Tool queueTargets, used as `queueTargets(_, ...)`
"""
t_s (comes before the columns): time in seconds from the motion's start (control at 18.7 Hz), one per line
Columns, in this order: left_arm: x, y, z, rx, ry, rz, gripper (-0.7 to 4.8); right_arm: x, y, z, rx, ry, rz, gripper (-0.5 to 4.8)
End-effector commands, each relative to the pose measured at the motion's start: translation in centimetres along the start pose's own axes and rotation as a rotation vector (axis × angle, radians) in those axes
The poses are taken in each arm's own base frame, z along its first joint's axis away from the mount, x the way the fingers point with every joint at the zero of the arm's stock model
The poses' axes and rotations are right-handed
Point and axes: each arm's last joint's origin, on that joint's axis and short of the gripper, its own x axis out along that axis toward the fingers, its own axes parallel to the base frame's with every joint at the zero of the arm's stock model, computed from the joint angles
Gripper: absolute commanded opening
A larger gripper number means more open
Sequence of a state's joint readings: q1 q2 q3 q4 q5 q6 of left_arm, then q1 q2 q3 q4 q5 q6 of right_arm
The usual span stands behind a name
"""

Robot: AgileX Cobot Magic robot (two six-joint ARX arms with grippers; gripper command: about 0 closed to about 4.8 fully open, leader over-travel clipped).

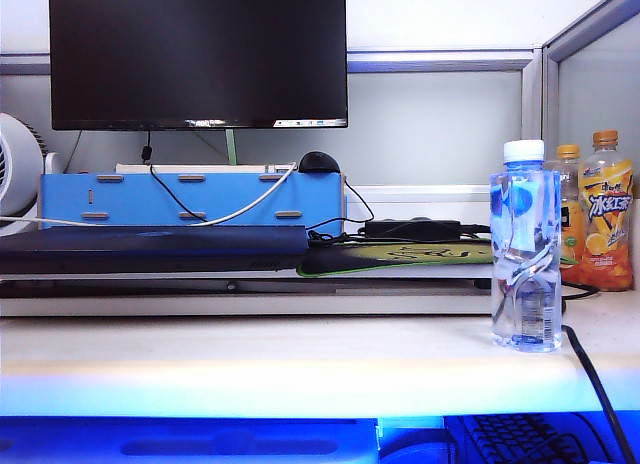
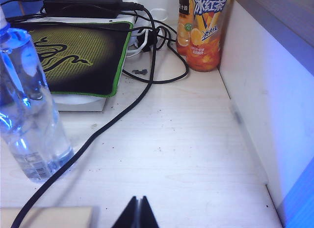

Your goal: Pick up the mineral water bottle and place it on the laptop.

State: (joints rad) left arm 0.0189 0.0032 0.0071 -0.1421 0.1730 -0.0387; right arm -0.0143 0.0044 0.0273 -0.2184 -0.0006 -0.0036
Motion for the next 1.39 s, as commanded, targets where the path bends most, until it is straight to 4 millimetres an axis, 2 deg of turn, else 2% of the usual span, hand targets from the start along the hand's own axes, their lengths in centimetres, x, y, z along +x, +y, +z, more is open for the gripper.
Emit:
queueTargets(0.05, 0.0, 0.0, 0.0, 0.001, 0.004, -0.006, -0.02, 0.0, 0.0, -0.1, 0.004, 0.01, 0.001, 0.22)
queueTargets(0.69, 0.0, 0.0, 0.0, 0.001, 0.004, -0.006, -0.02, 0.0, 0.0, -0.1, 0.004, 0.008, 0.002, 0.22)
queueTargets(0.85, 0.0, 0.0, 0.0, 0.0, 0.004, -0.006, -0.02, 0.0, 0.0, 0.4, 0.028, -0.044, 0.01, 0.22)
queueTargets(1.01, 0.0, 0.0, 0.0, 0.0, 0.004, -0.006, -0.02, -0.4, 0.4, 2.2, 0.315, -0.184, 0.167, 0.22)
queueTargets(1.12, 0.0, 0.0, 0.0, 0.001, 0.004, -0.006, -0.02, -0.8, 0.8, 3.3, 0.339, -0.19, 0.32, 0.22)
queueTargets(1.23, 0.0, 0.0, 0.0, 0.001, 0.004, -0.006, -0.02, -0.7, 1.1, 3.6, 0.354, -0.117, 0.418, 0.22)
queueTargets(1.39, 0.0, 0.0, 0.0, 0.001, 0.004, -0.006, -0.02, 0.0, 1.4, 3.4, 0.392, 0.084, 0.504, 0.22)
